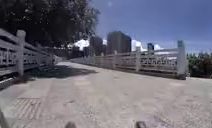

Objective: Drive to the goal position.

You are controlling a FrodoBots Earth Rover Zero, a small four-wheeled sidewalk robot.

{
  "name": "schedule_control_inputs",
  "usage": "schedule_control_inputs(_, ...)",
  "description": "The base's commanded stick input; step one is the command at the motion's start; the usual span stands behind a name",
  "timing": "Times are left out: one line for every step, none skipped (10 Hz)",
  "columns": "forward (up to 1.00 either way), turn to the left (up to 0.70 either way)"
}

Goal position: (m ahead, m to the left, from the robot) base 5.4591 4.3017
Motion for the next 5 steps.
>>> schedule_control_inputs(0.70,0.00)
schedule_control_inputs(0.70,0.00)
schedule_control_inputs(0.70,0.00)
schedule_control_inputs(0.70,0.00)
schedule_control_inputs(0.70,0.00)
